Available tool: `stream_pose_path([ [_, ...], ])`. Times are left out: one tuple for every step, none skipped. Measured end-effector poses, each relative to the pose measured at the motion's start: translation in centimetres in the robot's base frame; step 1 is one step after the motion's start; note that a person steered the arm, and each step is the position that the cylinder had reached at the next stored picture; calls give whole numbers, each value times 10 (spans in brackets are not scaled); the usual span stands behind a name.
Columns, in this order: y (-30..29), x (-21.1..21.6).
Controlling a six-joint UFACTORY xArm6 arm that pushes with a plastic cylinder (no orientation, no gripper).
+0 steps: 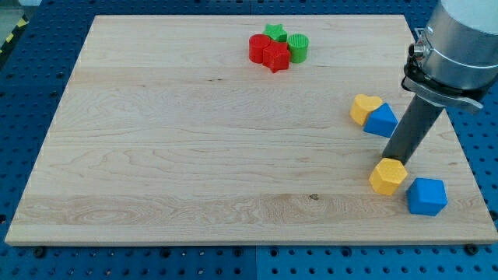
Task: Move the hexagon to the left of the blue cube
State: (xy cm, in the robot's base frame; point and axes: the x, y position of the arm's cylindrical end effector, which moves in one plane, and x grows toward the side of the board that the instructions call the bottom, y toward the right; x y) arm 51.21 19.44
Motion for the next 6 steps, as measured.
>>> stream_pose_path([
  [-5, -4],
  [-5, 19],
  [-5, 41],
  [-23, 17],
  [-63, -34],
  [-90, -96],
])
